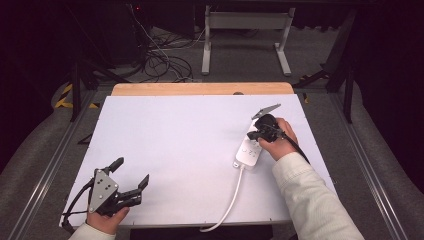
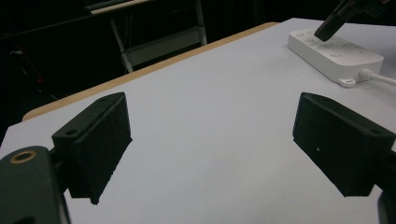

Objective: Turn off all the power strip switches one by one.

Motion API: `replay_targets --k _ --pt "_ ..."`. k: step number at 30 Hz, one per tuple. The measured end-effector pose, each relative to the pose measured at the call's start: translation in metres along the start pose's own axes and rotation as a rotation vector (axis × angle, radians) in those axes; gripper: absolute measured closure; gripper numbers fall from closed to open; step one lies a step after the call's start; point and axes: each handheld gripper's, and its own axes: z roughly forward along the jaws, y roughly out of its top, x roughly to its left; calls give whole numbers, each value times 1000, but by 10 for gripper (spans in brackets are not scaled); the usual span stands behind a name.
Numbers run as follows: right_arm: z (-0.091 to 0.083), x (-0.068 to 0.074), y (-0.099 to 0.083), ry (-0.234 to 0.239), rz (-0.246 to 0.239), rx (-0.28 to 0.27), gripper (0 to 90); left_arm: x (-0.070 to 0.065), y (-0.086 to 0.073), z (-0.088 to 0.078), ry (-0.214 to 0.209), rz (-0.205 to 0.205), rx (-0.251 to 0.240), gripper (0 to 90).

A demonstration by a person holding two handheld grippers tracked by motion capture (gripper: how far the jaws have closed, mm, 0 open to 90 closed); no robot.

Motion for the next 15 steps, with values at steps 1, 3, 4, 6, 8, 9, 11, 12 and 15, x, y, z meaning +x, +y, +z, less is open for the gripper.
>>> replay_targets --k 1,3,4,6,8,9,11,12,15 --pt "1 0 0 3 3 2 900 0 0 0 -3 0 -1 121" --pt "2 1 0 8 1 5 900 0 0 0 0 -3 2 121" --pt "3 1 0 8 1 8 900 0 0 0 -1 -2 2 121" --pt "4 1 -1 7 1 13 900 0 0 0 -1 -3 1 121" --pt "5 2 -1 7 -5 21 900 0 0 0 0 -3 1 121" --pt "6 2 -2 7 -6 18 900 0 0 0 1 -3 1 121" --pt "6 2 -2 4 0 13 900 0 0 0 1 -3 0 121" --pt "6 2 -2 4 0 13 900 0 0 0 0 -2 1 121" --pt "7 3 -3 0 -1 15 900 -1 0 0 0 -1 1 121"
